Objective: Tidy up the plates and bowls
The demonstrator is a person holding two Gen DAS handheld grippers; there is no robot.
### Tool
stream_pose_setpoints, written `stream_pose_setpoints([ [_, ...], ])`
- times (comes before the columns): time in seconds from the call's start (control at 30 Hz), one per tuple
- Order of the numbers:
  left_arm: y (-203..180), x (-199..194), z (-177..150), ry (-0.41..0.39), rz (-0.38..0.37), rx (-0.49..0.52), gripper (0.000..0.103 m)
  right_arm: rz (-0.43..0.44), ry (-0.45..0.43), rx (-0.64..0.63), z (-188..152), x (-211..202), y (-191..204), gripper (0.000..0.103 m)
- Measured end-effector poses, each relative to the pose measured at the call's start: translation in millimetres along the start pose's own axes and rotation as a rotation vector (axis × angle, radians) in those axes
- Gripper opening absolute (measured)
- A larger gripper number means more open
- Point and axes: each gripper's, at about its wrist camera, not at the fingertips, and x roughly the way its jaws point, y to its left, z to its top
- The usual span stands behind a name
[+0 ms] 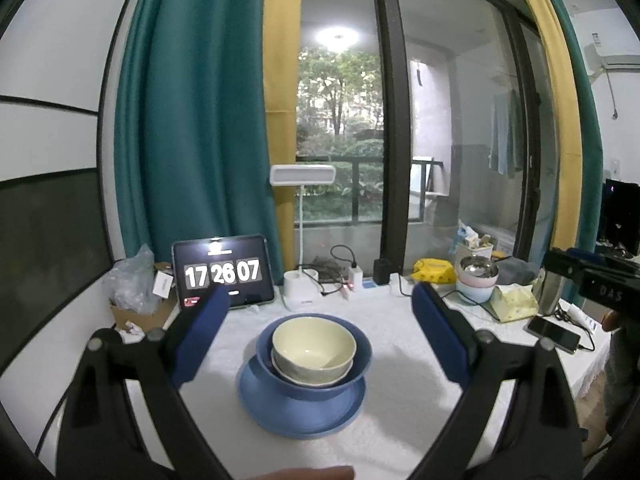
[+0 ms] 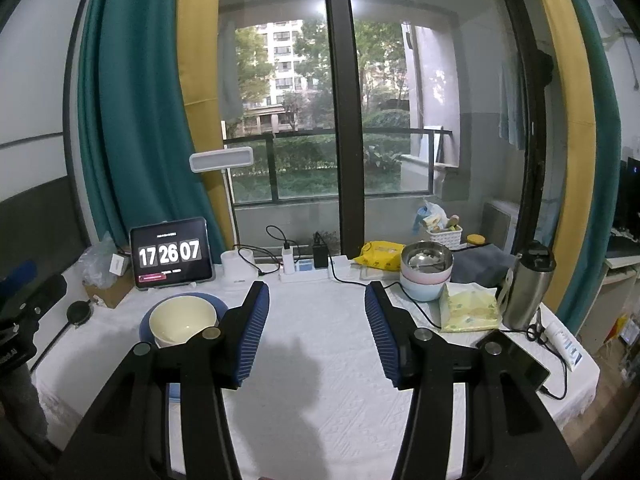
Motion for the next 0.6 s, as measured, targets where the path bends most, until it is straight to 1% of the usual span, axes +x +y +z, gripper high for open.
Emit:
stream_pose_setpoints([
  [0.27,1.9,0.5,0.0,0.004,0.02,-0.019,0.093,0.0,0.003,0.0,-0.3,0.6,-0.3,0.053],
  [0.6,2.3,0.5,-0.1,0.006,0.024,-0.023,0.093,0.002,0.011,-0.003,-2.1,2.1,-0.3,0.053],
])
